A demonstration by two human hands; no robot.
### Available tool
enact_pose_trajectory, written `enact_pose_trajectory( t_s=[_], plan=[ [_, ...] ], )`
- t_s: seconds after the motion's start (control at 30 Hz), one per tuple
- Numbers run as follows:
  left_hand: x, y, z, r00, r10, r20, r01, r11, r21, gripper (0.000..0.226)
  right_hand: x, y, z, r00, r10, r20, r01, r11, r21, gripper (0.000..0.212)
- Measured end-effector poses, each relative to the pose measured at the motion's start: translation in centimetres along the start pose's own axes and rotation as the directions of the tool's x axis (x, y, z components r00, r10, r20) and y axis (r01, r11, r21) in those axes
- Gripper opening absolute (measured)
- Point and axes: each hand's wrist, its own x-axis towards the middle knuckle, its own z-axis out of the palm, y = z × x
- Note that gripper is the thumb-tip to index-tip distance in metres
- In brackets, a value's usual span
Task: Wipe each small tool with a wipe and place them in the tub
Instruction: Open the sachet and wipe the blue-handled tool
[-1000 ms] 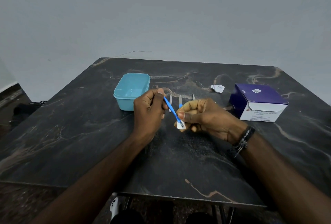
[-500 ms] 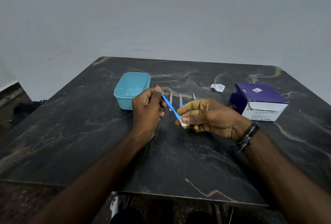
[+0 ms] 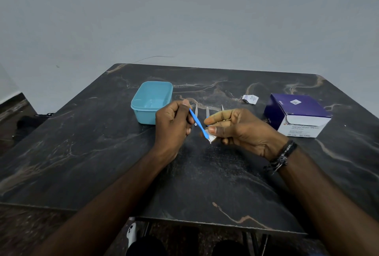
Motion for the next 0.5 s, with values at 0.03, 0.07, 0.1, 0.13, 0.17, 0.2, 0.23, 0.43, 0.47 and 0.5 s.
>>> enact_pose_trajectory(
  t_s=[0.03, 0.07, 0.1, 0.13, 0.17, 0.2, 0.23, 0.43, 0.47, 0.5],
  plan=[
    [-0.05, -0.05, 0.01, 1.000, 0.007, 0.014, -0.007, 1.000, 0.006, 0.030, -0.03, 0.02, 0.07, 1.000, -0.003, 0.000, 0.003, 1.000, -0.010, 0.022],
    [-0.09, -0.07, 0.02, 1.000, 0.015, 0.027, -0.015, 1.000, 0.013, 0.031, -0.08, 0.03, 0.13, 1.000, -0.008, 0.003, 0.008, 1.000, -0.024, 0.025],
    [-0.12, -0.10, 0.04, 0.999, 0.021, 0.038, -0.022, 1.000, 0.022, 0.031, -0.16, 0.01, 0.16, 1.000, -0.013, 0.009, 0.013, 0.999, -0.038, 0.031],
    [-0.15, -0.13, 0.06, 0.999, 0.025, 0.045, -0.026, 0.999, 0.029, 0.031, -0.25, -0.02, 0.20, 1.000, -0.017, 0.014, 0.018, 0.998, -0.052, 0.038],
    [-0.16, -0.14, 0.07, 0.998, 0.028, 0.048, -0.030, 0.999, 0.035, 0.031, -0.31, -0.09, 0.25, 1.000, -0.020, 0.015, 0.021, 0.997, -0.068, 0.043],
    [-0.15, -0.18, 0.07, 0.998, 0.031, 0.048, -0.033, 0.999, 0.040, 0.030, -0.33, -0.10, 0.32, 1.000, -0.025, 0.010, 0.025, 0.996, -0.083, 0.046],
    [-0.16, -0.21, 0.04, 0.998, 0.034, 0.048, -0.036, 0.998, 0.044, 0.030, -0.36, -0.10, 0.41, 1.000, -0.031, 0.004, 0.031, 0.995, -0.094, 0.047],
    [-0.01, -0.38, -0.06, 0.998, 0.043, 0.034, -0.045, 0.997, 0.055, 0.030, -0.13, -0.01, 0.19, 0.999, -0.021, 0.035, 0.022, 0.999, -0.042, 0.028],
    [0.03, -0.40, -0.07, 0.999, 0.045, 0.029, -0.047, 0.997, 0.063, 0.030, -0.17, -0.20, 0.00, 0.999, -0.003, 0.048, 0.004, 1.000, -0.009, 0.026],
    [0.08, -0.39, -0.07, 0.999, 0.047, 0.025, -0.049, 0.996, 0.071, 0.031, -0.23, -0.42, -0.21, 0.998, 0.007, 0.066, -0.008, 1.000, 0.021, 0.024]
  ],
)
